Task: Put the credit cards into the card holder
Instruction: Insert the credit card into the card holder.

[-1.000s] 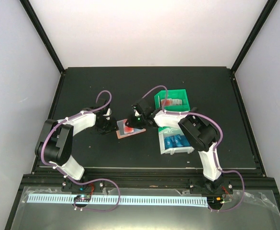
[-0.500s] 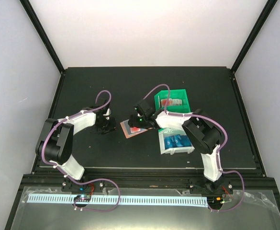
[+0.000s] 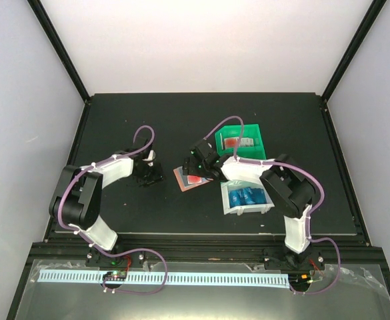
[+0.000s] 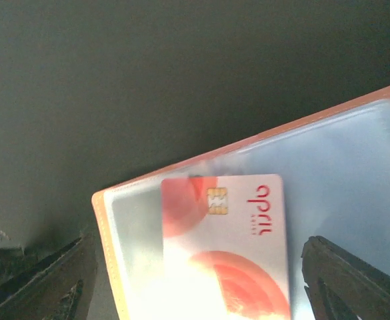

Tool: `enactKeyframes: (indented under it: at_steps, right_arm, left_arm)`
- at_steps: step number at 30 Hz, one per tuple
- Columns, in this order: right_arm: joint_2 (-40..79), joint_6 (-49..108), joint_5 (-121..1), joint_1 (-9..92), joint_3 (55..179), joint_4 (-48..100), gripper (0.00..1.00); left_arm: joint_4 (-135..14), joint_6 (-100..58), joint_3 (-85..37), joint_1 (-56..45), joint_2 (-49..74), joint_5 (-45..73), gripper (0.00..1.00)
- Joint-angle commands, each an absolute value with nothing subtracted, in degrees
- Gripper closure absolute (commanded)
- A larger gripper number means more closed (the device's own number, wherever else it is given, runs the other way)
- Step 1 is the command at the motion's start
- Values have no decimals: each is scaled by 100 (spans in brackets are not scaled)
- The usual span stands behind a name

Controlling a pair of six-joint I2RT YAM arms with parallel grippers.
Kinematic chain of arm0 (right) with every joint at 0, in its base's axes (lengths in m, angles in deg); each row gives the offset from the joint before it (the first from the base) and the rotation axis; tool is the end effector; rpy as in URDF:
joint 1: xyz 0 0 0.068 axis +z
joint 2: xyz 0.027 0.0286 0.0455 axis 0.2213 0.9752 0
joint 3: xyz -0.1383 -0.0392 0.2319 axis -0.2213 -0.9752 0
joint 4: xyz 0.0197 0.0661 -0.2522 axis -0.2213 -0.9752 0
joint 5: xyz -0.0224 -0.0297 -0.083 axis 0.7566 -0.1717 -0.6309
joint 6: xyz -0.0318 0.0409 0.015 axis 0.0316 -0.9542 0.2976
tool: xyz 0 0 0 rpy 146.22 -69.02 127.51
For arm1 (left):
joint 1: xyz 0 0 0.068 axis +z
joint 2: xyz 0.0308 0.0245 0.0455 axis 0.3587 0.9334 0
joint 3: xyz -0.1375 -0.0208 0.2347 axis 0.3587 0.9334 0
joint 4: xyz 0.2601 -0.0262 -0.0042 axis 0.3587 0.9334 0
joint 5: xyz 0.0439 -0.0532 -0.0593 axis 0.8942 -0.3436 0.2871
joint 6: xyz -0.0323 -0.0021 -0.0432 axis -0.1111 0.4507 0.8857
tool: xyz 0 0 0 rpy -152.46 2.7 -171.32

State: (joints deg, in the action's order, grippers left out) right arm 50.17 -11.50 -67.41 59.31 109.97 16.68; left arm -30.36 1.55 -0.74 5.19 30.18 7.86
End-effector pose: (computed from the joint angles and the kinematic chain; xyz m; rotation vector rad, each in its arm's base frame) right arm 0.2780 0.2932 0.1489 0.0358 2.6239 0.6529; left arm 0.2706 -0.0859 0.1461 -0.4024 2.8960 -0.5285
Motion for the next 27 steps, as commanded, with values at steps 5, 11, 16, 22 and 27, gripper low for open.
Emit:
enactKeyframes:
  at_steps: [5,11,16,22,27]
  right_arm:
    - [4847,-820,-7572,5946,11152,1263,14]
    - [5147,-495,-7071,5936,11371,1141,17]
    - [5398,-346,-6592,5934,11514,1144,21]
    - [5478,-297,-6137,5937,11480,1254,22]
    - [5309,-266,-5639,5928,11299,1699,22]
  left_arm:
    - [-3443,438,222,439,2827,349,55]
    - [-3722,492,230,335,2883,113,53]
    - [-3814,510,96,241,3135,101,56]
    - [-3637,511,-149,165,3423,304,60]
    - [-3587,448,-261,92,3591,314,62]
